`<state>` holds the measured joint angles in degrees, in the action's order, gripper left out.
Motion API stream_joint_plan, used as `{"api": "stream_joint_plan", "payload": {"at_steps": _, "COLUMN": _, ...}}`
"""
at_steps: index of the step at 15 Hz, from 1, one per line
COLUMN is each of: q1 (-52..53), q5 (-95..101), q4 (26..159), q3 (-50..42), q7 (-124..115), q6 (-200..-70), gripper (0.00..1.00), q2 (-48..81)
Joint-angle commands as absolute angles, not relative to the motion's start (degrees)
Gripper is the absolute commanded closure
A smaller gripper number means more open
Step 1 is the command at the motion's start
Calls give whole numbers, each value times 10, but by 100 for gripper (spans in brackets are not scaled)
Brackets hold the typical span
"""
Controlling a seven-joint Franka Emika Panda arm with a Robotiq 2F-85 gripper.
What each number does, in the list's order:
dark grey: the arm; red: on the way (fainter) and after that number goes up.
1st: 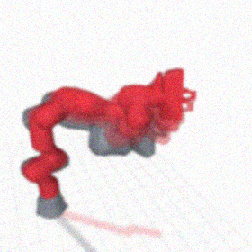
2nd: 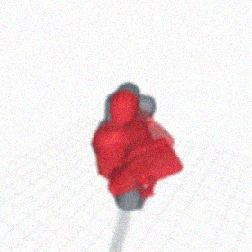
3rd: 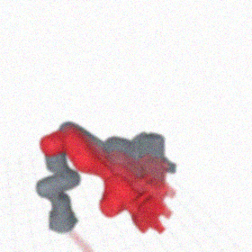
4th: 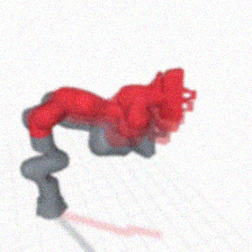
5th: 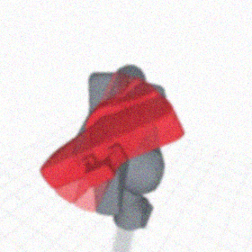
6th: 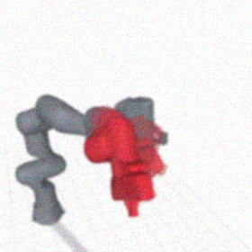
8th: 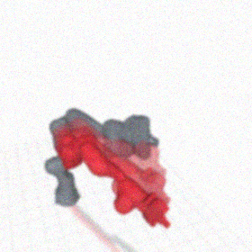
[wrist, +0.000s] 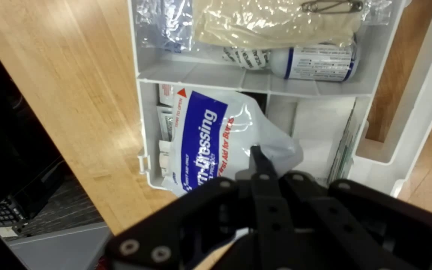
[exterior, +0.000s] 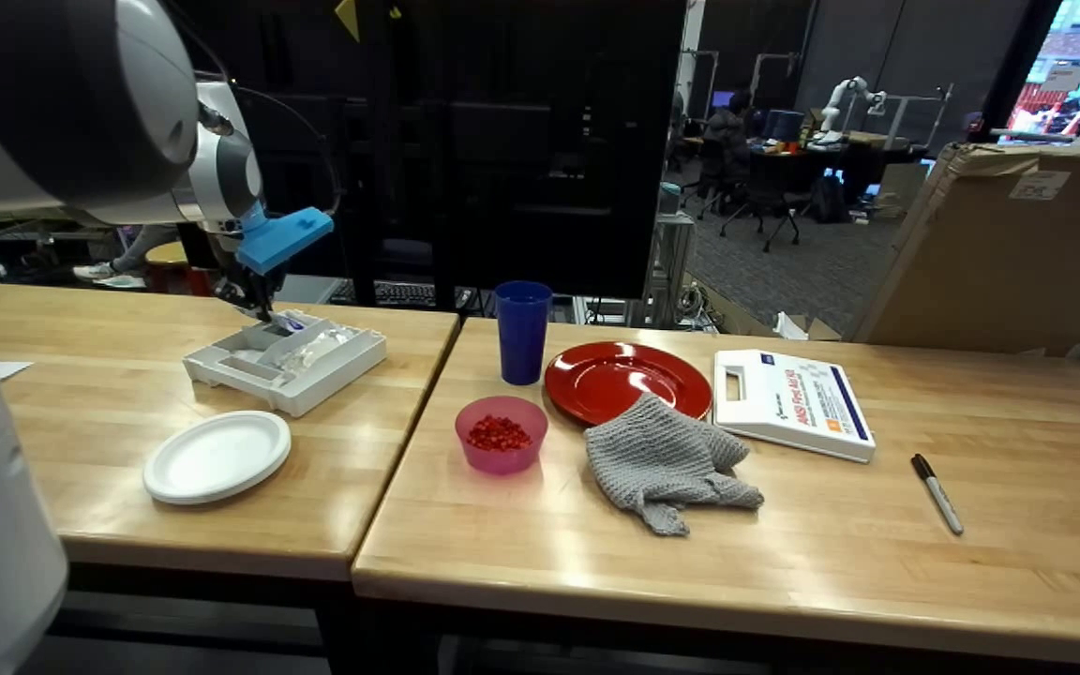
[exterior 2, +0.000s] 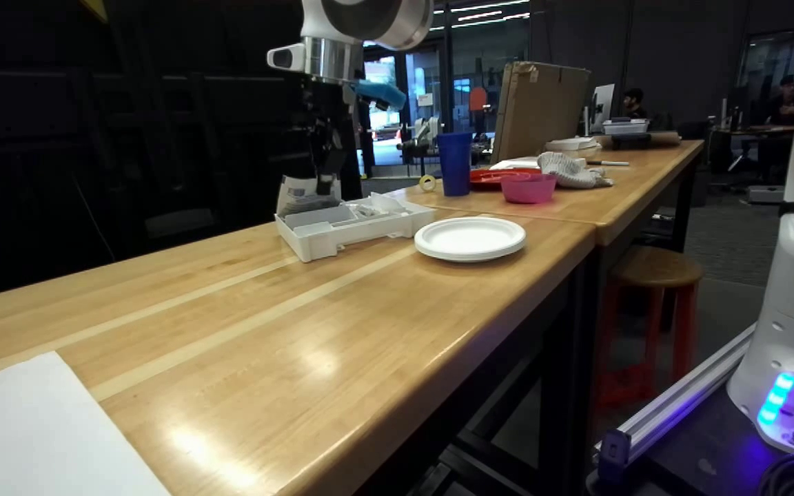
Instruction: Pick up the white packet and put it on the white paper plate
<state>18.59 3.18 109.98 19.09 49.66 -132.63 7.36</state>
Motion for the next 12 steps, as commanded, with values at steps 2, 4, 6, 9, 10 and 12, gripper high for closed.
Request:
{"api": "stream_joint_plan", "payload": {"at_steps": 2, "q1": 185, "q5": 72, "q4": 1090, "q3": 188, "q7": 467, "q6": -1307, "gripper": 100, "q2": 54}}
{"api": "stream_joint_plan", "payload": {"at_steps": 4, "q1": 185, "q5": 99, "q4": 1090, "q3": 185, "q7": 447, "q6": -1304, "gripper": 100, "q2": 40}}
{"api": "stream_joint_plan", "payload": {"at_steps": 6, "q1": 184, "q5": 120, "q4": 1091, "q3": 184, "q7": 427, "q6": -1296, "gripper": 100, "q2": 24}}
{"api": "stream_joint_plan", "payload": {"at_steps": 9, "q1": 183, "q5": 142, "q4": 1094, "q3": 184, "q7": 411, "q6": -1276, "gripper": 100, "q2": -5}}
{"api": "stream_joint_plan", "payload": {"at_steps": 10, "q1": 183, "q5": 138, "q4": 1095, "q3": 184, "q7": 411, "q6": -1262, "gripper": 100, "q2": -14}}
{"api": "stream_joint_plan", "payload": {"at_steps": 12, "q1": 183, "q5": 133, "q4": 1097, "q3": 184, "q7": 411, "q6": -1240, "gripper": 100, "q2": -31}}
